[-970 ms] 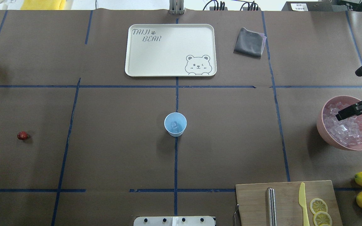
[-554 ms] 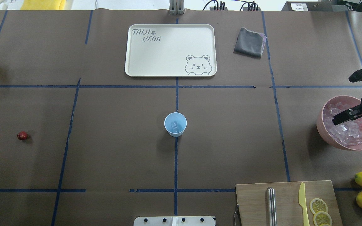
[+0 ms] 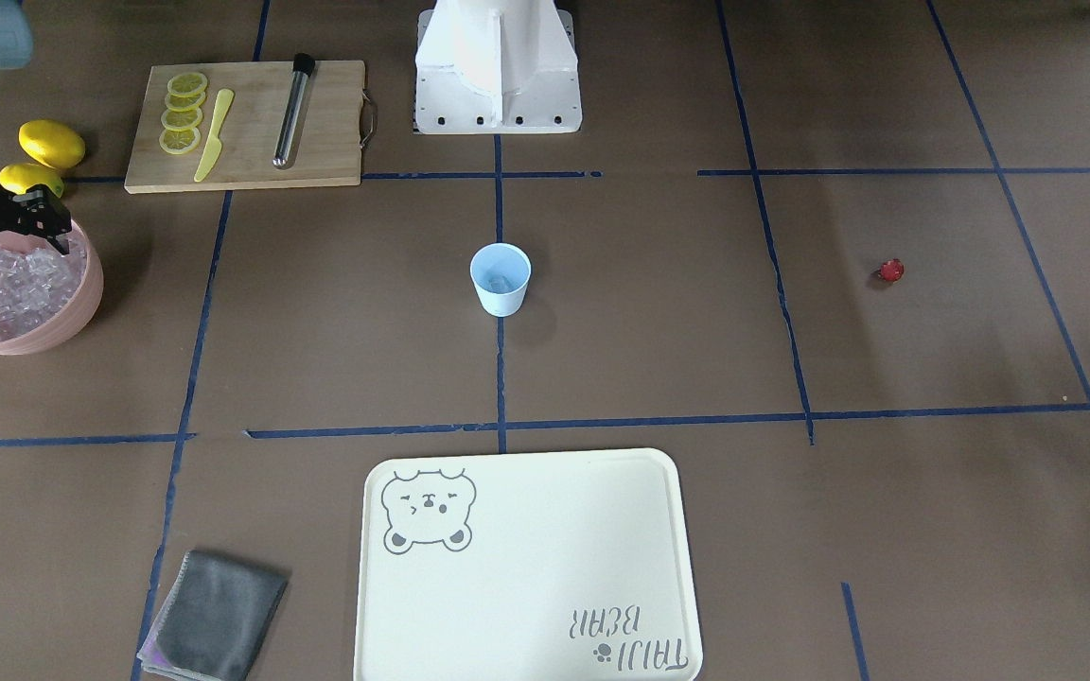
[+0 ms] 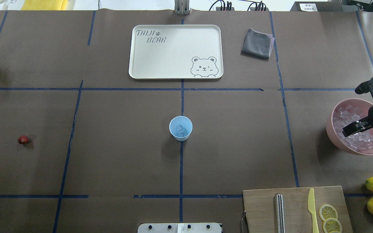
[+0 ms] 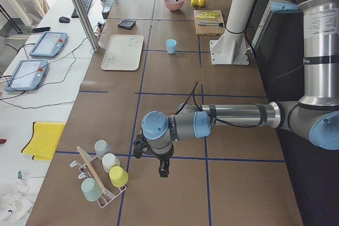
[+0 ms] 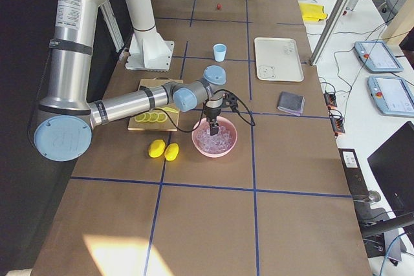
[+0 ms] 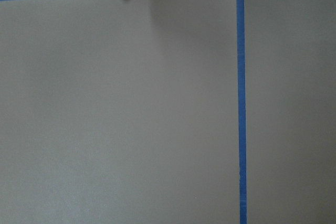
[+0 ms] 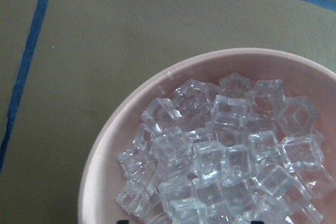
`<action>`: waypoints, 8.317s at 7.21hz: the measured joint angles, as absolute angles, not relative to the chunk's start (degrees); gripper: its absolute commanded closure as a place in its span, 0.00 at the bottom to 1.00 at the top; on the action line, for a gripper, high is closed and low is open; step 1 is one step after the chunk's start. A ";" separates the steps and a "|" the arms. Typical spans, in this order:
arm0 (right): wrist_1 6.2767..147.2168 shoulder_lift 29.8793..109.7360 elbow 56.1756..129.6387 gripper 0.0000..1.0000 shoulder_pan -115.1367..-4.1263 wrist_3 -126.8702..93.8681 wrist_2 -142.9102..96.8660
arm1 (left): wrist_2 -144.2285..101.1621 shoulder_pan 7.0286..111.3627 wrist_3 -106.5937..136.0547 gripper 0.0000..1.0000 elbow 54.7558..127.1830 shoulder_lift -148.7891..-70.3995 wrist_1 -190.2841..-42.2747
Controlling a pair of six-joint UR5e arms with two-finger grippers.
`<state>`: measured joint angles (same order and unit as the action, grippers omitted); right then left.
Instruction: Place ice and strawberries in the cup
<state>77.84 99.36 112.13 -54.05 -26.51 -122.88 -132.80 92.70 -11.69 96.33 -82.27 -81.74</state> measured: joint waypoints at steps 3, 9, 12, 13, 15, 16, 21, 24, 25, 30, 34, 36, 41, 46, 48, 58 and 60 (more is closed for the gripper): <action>77.87 99.40 111.85 0.29 -53.36 -26.62 -122.85 | -132.80 92.64 -11.69 0.00 96.33 -82.27 -81.74; 77.83 99.26 110.76 0.97 -52.40 -26.81 -122.78 | -132.80 92.47 -11.69 0.00 96.33 -82.27 -81.76; 77.80 99.39 111.45 0.97 -52.53 -26.59 -122.85 | -132.80 92.46 -11.69 0.00 96.33 -82.27 -81.75; 77.86 99.94 112.73 0.96 -53.01 -26.39 -122.83 | -132.80 92.46 -11.69 0.00 96.33 -82.27 -81.74; 78.08 101.38 117.25 0.98 -58.06 -26.14 -123.12 | -132.80 92.46 -11.69 0.00 96.33 -82.27 -81.72; 78.34 101.29 118.97 0.98 -60.45 -26.30 -123.79 | -132.80 92.46 -11.69 0.00 96.33 -82.27 -81.70; 78.67 86.97 117.22 0.97 -56.72 -42.13 -124.81 | -134.49 92.46 -11.69 0.00 96.33 -82.27 -81.73; 84.98 73.55 115.63 0.98 -45.14 -55.10 -117.75 | -134.98 92.46 -11.69 0.00 96.38 -82.29 -81.98; 90.95 66.54 114.80 0.98 -40.56 -59.54 -113.75 | -134.99 92.44 -11.69 0.00 96.39 -82.32 -82.00; 98.41 47.26 104.05 0.96 -25.93 -72.93 -99.78 | -135.00 92.37 -11.69 0.00 96.29 -82.34 -81.92; 98.42 46.20 103.28 0.96 -24.91 -73.29 -98.71 | -135.01 92.37 -11.69 0.00 96.32 -82.27 -81.83; 98.36 45.63 102.75 0.02 -24.84 -73.28 -98.33 | -135.00 92.37 -11.69 0.00 96.33 -82.27 -81.81; 98.43 43.90 100.68 0.00 -24.79 -72.45 -97.30 | -135.00 92.37 -11.69 0.00 96.31 -82.27 -81.79; 98.74 45.64 102.32 0.00 -27.12 -71.10 -99.98 | -135.06 92.37 -11.69 0.00 96.33 -82.26 -81.82; 99.06 46.18 102.78 0.00 -28.71 -70.19 -101.42 | -135.03 92.37 -11.69 0.00 96.36 -82.27 -81.88; 104.51 71.68 106.58 0.00 -70.44 -5.56 -129.04 | -138.70 90.81 -4.02 0.00 103.53 -88.20 -87.06; 104.52 80.21 106.18 0.00 -79.42 8.34 -130.57 | -139.20 87.71 3.27 0.00 105.48 -88.46 -87.12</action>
